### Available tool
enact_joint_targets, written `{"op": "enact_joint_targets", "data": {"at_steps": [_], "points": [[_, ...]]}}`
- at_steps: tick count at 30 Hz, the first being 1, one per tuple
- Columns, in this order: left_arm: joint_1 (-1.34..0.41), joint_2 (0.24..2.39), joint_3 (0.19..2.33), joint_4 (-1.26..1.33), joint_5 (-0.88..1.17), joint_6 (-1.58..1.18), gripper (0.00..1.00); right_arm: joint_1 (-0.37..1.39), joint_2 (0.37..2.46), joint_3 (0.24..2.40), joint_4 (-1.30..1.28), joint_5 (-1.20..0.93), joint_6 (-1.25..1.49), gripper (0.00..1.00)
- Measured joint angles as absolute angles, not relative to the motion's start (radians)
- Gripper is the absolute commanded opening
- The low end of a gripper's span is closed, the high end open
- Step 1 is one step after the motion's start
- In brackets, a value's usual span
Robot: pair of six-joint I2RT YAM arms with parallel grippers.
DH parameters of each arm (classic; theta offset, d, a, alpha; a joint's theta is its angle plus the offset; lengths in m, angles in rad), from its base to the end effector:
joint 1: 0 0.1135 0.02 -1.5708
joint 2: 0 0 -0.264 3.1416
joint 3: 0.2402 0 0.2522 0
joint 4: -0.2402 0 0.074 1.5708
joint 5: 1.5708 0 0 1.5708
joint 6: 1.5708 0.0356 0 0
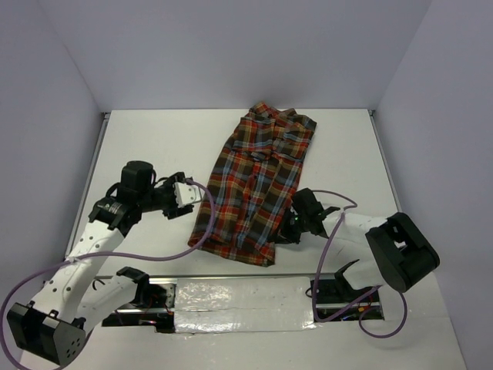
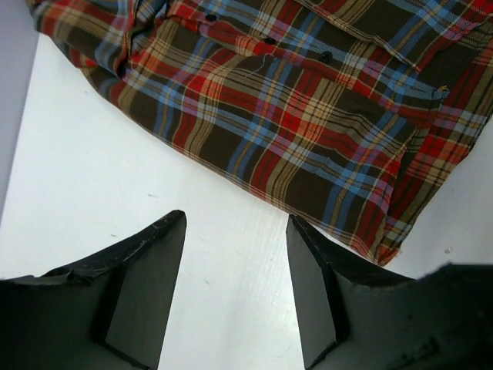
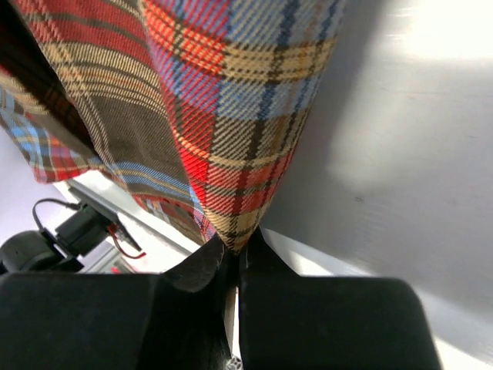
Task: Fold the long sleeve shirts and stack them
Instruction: Fold the shirt
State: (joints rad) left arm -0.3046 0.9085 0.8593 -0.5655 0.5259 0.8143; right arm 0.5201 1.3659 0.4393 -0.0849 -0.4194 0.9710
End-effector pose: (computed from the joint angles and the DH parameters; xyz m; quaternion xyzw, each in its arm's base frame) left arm 0.1767 -0.0743 0.3091 0.5564 0.6632 -0.1113 0.4881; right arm 0.1819 0.1209 0.1219 0.1542 0.9291 0.3301 0.0626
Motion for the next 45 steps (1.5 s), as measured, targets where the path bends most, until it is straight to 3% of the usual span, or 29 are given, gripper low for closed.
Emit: {"op": "enact_joint_targets", "data": {"at_steps": [15,27,35,38,39,40,45], "points": [[-0.339,1.045,0.856,-0.483,0.672,0.879,0.68,0.469,1.312,0.433,-0.217,-0.395,0.943,0.0],[-0.577,1.19,0.911,-0.333,0.706,0.88,0.67,0.332,1.172,0.392,-0.369,-0.35,0.886,0.05],[-0.619,1.193,0.833,-0.402,0.602,1.169,0.65,0.326,1.161,0.392,-0.389,-0.337,0.885,0.07],[-0.614,1.172,0.727,-0.446,0.535,1.346,0.67,0.326,1.165,0.399,-0.398,-0.336,0.878,0.19],[-0.612,1.165,0.687,-0.455,0.519,1.397,0.7,0.326,1.166,0.403,-0.404,-0.334,0.872,0.32],[-0.612,1.161,0.655,-0.461,0.512,1.446,0.73,0.326,1.166,0.406,-0.408,-0.334,0.873,0.36],[-0.63,1.183,0.583,-0.446,0.514,1.622,0.81,0.326,1.166,0.429,-0.427,-0.335,0.85,0.46]]}}
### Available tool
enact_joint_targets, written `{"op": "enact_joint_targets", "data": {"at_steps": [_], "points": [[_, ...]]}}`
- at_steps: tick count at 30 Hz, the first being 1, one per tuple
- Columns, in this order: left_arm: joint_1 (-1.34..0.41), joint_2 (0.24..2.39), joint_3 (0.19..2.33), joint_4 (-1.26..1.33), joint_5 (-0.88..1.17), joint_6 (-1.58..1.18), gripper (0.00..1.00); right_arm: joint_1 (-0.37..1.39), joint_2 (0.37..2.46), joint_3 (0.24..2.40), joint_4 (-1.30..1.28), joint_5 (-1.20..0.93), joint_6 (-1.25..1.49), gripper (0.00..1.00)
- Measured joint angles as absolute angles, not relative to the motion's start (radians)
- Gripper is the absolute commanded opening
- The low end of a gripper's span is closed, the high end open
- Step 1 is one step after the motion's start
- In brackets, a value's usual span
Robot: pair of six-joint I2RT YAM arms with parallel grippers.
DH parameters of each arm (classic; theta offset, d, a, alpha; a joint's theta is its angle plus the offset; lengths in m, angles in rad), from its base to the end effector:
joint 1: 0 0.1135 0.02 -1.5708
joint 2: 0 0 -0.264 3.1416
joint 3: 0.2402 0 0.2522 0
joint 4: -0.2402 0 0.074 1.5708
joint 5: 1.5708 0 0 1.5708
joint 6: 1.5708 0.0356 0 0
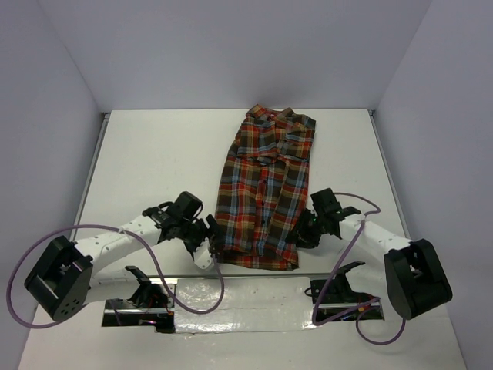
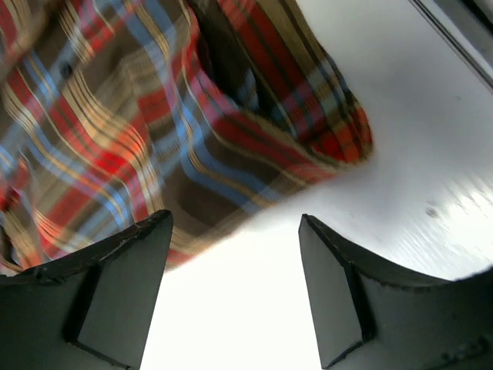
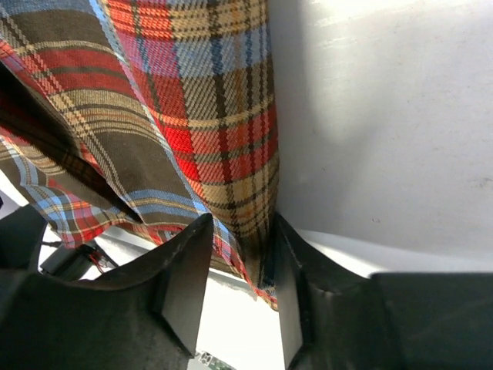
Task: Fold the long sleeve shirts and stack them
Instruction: Fold the shirt
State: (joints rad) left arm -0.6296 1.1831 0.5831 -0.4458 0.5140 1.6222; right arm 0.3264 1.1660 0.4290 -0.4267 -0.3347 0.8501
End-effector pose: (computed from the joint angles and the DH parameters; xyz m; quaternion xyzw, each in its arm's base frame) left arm 0.1585 -0.1371 0.1783 0.8715 0.3424 -0.0964 0.3376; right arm 0.1671 0.0689 0.1371 0.2175 0.9415 0.2463 0.0753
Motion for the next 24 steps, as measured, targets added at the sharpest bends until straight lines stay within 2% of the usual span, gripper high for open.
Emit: {"op": "enact_joint_targets", "data": {"at_steps": [8,11,13,14,15,16,17,18,21,24], "points": [[-0.68,1.237,0.526,-0.34,0.527,1.777,0.74,0.327,1.134,0.434,-0.511,-0.332,0.831,0.49],[-0.699,1.263,0.52,-0.298,0.541,1.8,0.64,0.335,1.117,0.419,-0.518,-0.347,0.838,0.51],[-0.711,1.279,0.518,-0.274,0.544,1.8,0.49,0.342,1.107,0.407,-0.517,-0.364,0.843,0.51],[-0.717,1.288,0.514,-0.264,0.547,1.797,0.4,0.345,1.104,0.402,-0.515,-0.375,0.845,0.49],[-0.723,1.294,0.511,-0.254,0.55,1.79,0.21,0.345,1.103,0.395,-0.509,-0.386,0.849,0.43],[-0.73,1.299,0.51,-0.25,0.551,1.775,0.12,0.345,1.104,0.387,-0.499,-0.395,0.852,0.34],[-0.738,1.304,0.509,-0.244,0.557,1.766,0.04,0.346,1.11,0.381,-0.489,-0.405,0.855,0.2],[-0.746,1.308,0.509,-0.239,0.563,1.75,0.0,0.347,1.118,0.378,-0.485,-0.411,0.856,0.0],[-0.782,1.309,0.513,-0.227,0.593,1.672,0.0,0.349,1.126,0.385,-0.52,-0.396,0.862,0.0],[-0.821,1.309,0.525,-0.192,0.632,1.517,0.0,0.346,1.029,0.434,-0.635,-0.343,0.852,0.0]]}}
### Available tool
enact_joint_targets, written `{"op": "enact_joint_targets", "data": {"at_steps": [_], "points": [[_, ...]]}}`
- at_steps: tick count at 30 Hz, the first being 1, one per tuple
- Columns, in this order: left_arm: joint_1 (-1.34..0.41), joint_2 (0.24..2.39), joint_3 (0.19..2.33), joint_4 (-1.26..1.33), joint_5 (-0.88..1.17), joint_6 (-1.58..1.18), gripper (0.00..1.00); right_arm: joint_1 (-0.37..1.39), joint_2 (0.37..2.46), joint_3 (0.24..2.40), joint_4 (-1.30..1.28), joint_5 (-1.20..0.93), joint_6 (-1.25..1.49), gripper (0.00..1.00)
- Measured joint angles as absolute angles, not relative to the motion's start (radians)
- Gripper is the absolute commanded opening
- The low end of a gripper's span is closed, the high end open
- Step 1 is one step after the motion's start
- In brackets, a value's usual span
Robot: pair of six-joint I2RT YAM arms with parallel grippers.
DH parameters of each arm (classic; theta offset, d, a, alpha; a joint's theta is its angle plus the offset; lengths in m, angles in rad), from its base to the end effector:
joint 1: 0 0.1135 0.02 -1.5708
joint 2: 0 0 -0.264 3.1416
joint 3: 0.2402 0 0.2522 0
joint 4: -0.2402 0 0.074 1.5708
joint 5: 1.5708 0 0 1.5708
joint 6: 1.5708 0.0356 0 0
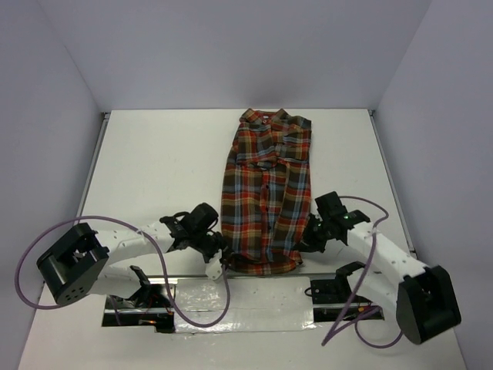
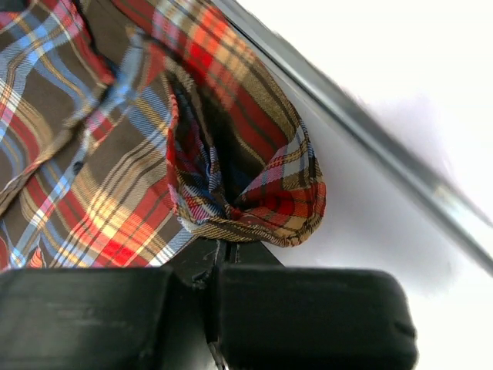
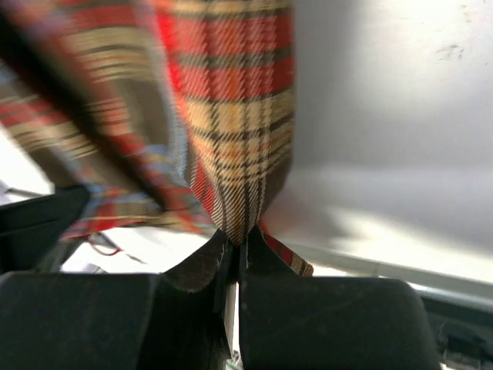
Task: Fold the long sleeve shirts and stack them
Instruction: Fold the shirt
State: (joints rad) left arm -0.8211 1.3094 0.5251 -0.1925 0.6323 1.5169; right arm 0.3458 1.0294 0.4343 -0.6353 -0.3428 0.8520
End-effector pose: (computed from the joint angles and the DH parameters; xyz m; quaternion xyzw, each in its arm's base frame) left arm 0.1379 -0.1790 0.1529 0.8720 0.2717 -0.1847 0.3628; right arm 0.1430 0.0642 0.1507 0.2152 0.9474 0.2329 0.0431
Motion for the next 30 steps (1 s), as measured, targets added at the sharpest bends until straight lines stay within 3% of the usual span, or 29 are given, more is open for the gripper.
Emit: {"op": "enact_joint_targets", "data": {"at_steps": [6,20,30], "points": [[-0.851,1.309,0.539,-0.067,0.696,1.245,0.0,0.32,0.91,0.463,-0.764,-0.33,0.81,0.0],[-0.874,1.232,0.54,-0.03,0.743,0.964,0.0,0.255,0.934,0.51,-0.989,-0.316,0.652,0.0],[-0.619,1.271,0.795,-0.107,0.802,0.668,0.0,0.126,1.102,0.809,-0.995,-0.35,0.546,0.0]]}}
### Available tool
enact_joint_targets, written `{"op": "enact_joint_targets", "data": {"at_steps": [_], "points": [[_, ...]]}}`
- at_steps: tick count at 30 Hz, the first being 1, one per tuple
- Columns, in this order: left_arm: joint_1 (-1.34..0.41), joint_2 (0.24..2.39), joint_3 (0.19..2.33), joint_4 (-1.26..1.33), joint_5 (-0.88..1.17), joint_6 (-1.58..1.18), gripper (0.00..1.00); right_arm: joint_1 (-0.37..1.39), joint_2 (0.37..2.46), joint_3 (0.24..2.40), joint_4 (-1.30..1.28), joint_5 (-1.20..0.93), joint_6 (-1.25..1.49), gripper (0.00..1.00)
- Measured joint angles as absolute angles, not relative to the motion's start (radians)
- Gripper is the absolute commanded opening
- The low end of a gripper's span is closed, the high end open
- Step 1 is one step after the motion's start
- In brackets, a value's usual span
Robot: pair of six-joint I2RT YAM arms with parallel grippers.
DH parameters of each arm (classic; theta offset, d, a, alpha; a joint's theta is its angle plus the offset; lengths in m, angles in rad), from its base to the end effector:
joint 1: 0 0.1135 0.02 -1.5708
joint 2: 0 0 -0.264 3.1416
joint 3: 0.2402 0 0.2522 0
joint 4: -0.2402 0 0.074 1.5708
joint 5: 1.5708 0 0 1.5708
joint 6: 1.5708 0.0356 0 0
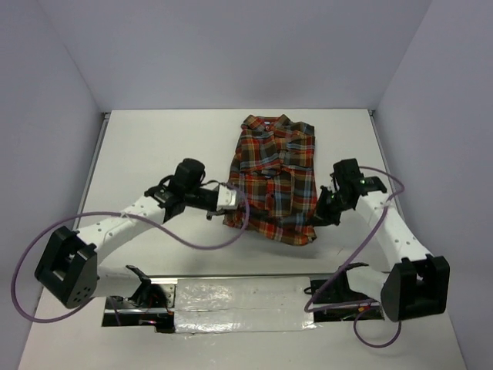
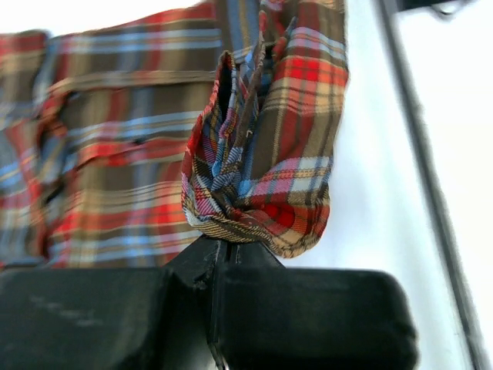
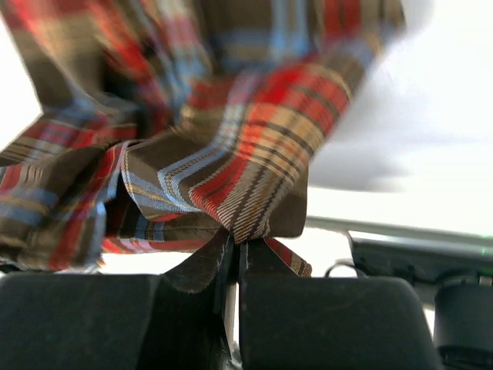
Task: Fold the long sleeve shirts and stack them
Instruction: Fold the shirt
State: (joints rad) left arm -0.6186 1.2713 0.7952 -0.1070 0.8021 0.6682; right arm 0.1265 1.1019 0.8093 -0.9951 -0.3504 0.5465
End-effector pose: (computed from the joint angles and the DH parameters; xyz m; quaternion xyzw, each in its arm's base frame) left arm 0.2049 -0.1773 0.2524 0.6344 0.5375 -0.3328 0.4448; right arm 0.1796 0.0352 0.2326 0.1792 0.9586 0.2088 0.0742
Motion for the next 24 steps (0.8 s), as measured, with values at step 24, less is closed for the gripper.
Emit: {"op": "enact_joint_targets", "data": {"at_steps": [24], "points": [[-0.426,1.805,1.145,0.269,0.604,0.408,0.0,-0.03,1.858,1.443,-0.928,-0.445,0.383,0.0]]}}
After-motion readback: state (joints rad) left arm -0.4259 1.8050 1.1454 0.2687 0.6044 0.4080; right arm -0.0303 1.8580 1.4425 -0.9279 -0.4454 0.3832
